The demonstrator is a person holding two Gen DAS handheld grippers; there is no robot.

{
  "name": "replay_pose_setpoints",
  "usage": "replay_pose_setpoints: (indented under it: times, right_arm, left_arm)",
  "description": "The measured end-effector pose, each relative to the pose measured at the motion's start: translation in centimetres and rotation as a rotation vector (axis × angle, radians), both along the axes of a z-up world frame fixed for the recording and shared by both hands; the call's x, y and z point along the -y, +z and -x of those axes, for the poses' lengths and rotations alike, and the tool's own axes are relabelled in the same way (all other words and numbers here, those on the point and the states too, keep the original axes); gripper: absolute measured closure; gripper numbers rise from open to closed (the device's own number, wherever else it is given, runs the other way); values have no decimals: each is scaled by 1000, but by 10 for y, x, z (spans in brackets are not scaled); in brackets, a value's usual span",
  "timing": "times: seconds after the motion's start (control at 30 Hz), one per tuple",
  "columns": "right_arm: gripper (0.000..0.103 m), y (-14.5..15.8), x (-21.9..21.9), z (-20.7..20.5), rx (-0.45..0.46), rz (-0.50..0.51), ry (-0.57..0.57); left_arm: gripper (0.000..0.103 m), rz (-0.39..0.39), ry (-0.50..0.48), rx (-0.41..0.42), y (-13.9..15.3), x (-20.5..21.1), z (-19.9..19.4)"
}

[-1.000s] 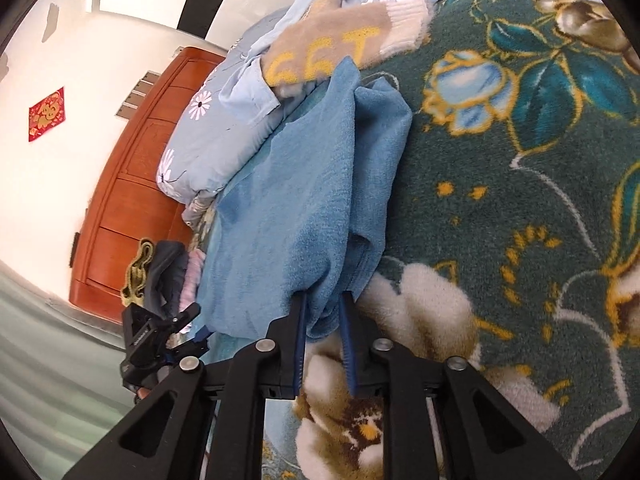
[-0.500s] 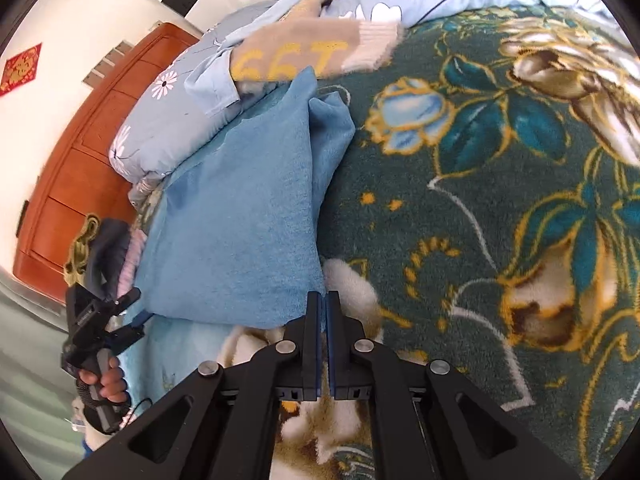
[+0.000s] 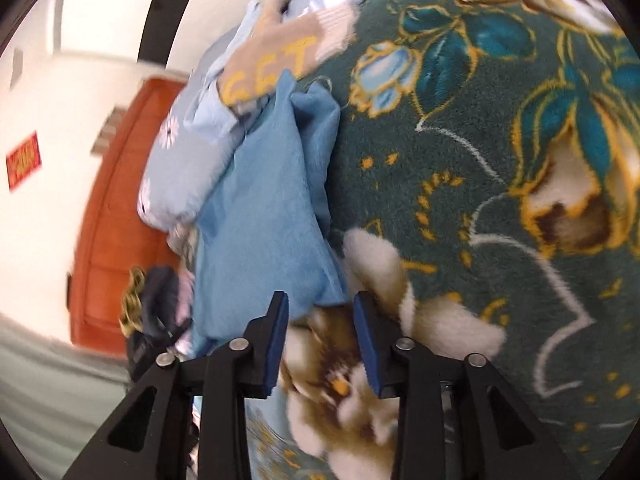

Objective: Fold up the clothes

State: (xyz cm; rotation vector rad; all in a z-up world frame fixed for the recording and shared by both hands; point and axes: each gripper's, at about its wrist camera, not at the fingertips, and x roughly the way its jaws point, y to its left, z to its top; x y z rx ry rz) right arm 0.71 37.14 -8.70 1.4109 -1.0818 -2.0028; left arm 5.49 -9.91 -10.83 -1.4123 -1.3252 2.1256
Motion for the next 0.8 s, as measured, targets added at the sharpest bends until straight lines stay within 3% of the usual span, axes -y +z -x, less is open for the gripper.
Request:
replay_pose_setpoints:
  times: [0.07,0.17,0.3,0.4,0.6,0.8]
  right_arm:
    - [64,0,5,3,7,8,-45]
    - [64,2,7,6,-6,18,-108]
    - [89,5,10,9,-23,26,-138]
    - [95,7,9,10,-31,31,-121]
    - [97,28,7,-3,-105,-2,-61]
    - [97,34,-1,-40,-88,-43,10]
  left_arm:
    - [50,-22,33,12,-3,1,1]
    - [68,-55,83,30,-8,7,0]
    - [92,-59,112,30,-11,11,-1]
    - [96,-58,128,21,-9,12,-4]
    - [97,-21,118,-27,7,14,-27]
    - [97,15,79,-42,6,18,-71]
